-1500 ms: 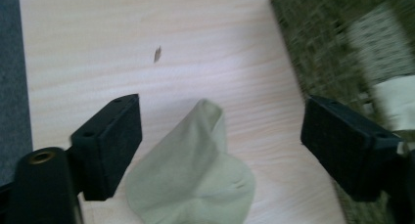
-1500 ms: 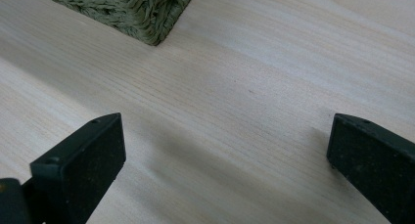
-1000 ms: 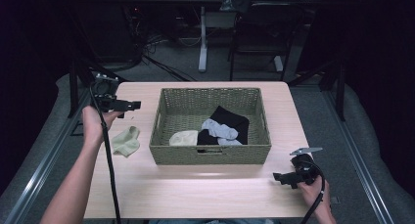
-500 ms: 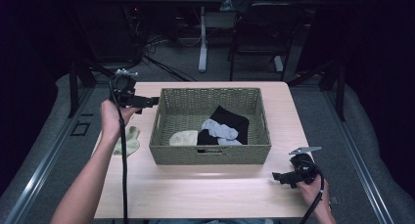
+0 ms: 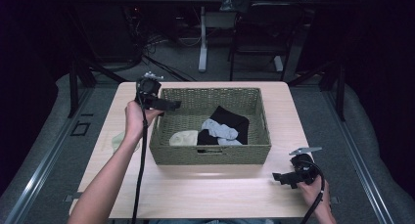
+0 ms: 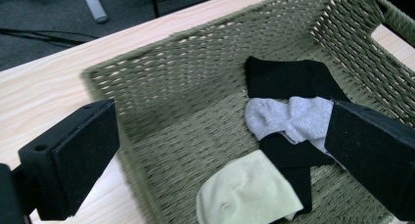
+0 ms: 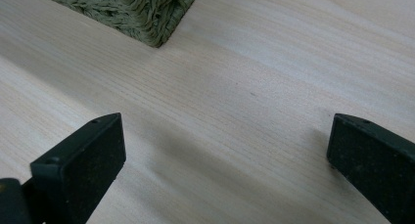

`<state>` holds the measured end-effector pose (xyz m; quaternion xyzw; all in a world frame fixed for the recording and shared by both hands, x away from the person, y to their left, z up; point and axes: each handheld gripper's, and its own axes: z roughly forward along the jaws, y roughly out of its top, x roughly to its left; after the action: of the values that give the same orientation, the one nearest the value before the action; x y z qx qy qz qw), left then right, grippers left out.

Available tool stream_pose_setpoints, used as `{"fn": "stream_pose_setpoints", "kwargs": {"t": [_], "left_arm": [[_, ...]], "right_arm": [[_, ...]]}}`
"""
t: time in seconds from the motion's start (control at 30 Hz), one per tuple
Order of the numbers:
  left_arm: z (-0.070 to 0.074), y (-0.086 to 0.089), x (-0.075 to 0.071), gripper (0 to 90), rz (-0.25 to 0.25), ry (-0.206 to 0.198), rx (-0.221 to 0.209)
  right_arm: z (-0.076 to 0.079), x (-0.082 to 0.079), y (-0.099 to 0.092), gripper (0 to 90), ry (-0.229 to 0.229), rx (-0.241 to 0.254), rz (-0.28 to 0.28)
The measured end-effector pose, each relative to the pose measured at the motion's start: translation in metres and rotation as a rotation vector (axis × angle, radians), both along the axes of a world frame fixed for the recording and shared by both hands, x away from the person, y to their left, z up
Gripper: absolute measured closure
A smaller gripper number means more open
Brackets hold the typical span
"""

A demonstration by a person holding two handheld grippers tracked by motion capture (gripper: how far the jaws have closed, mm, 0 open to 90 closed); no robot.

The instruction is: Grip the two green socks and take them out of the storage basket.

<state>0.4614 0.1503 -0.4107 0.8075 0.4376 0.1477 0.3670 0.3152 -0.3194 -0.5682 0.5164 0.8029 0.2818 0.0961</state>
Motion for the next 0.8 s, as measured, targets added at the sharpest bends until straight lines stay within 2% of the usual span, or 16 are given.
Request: {"fn": "stream_pose_setpoints", "kwargs": {"t": [0.27,0.47,0.7,0.8], "left_arm": [[-0.03,-0.03,0.007,0.0,-0.046,0.04,0.02],[-0.048,-0.042,0.015,0.0,-0.086,0.066,0.031],[-0.064,-0.055,0.023,0.1,-0.129,0.093,0.073],[-0.072,-0.059,0.026,0.1,-0.147,0.12,0.094]], "right_arm": [[0.001,-0.001,0.0,0.4,-0.001,-0.003,0.005],[0.001,-0.002,0.0,0.5,-0.001,-0.004,0.001],[0.001,-0.002,0.0,0.6,-0.002,-0.003,0.002],[0.001,-0.002,0.0,0.6,-0.002,-0.002,0.002]]}}
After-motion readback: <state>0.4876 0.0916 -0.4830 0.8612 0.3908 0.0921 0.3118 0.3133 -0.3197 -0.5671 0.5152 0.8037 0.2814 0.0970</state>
